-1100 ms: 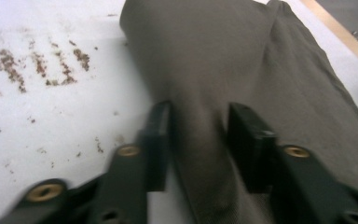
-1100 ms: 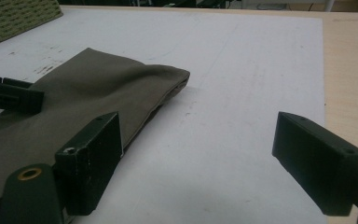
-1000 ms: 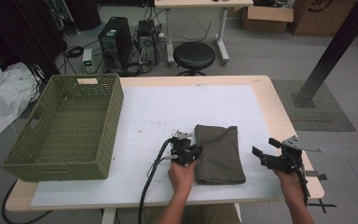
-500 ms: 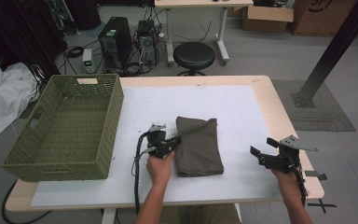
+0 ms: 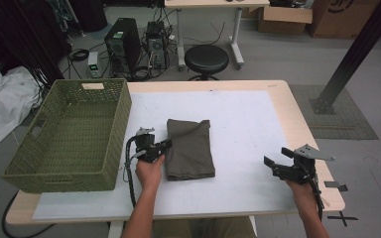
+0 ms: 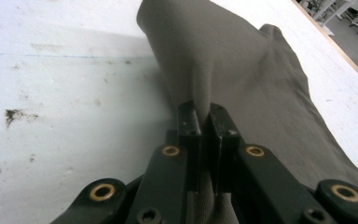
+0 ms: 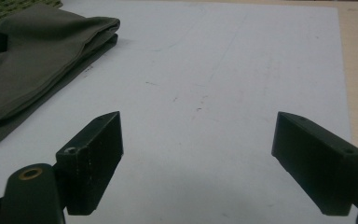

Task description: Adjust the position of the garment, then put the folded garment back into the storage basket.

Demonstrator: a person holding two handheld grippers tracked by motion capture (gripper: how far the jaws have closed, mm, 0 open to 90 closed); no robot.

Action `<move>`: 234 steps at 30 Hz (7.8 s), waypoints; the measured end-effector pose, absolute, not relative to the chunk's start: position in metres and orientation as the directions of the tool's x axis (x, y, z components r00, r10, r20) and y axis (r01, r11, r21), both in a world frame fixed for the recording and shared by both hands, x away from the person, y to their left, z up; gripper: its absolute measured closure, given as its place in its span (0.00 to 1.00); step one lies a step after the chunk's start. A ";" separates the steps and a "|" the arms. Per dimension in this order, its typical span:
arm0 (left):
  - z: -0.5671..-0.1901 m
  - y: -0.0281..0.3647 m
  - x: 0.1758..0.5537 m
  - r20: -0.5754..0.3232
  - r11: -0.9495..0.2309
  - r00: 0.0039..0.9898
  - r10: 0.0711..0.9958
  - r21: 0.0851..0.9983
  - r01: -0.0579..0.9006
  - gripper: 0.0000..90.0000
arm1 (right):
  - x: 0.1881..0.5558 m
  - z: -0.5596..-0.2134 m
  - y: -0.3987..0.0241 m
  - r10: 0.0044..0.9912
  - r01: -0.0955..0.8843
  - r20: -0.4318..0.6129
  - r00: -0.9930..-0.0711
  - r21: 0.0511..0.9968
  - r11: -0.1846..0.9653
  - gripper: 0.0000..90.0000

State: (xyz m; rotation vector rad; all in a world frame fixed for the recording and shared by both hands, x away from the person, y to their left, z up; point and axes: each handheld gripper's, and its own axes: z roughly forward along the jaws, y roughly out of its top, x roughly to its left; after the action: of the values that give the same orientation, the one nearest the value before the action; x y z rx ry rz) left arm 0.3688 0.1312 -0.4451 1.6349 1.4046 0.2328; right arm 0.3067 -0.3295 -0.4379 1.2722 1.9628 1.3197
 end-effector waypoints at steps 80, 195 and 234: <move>-0.446 0.103 0.367 -0.090 -0.263 0.465 0.881 0.723 0.639 0.48 | 0.302 -0.435 -0.326 0.856 0.407 0.119 -0.504 0.906 0.113 0.17; -0.302 0.416 0.319 -0.242 0.145 0.312 0.919 0.942 0.304 0.63 | 0.317 -0.419 -0.280 0.828 0.418 0.105 -0.551 0.893 0.165 0.17; -0.311 0.253 0.330 -0.165 0.095 0.427 0.889 0.979 0.179 0.18 | 0.332 -0.397 -0.281 0.827 0.314 0.112 -0.550 0.946 0.081 0.17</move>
State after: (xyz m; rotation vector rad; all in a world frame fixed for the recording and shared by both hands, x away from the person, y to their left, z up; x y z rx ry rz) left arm 0.3304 0.2527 -0.3110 1.4005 1.0314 0.6966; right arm 0.3321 -0.2812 -0.3967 1.1241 1.9064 1.4781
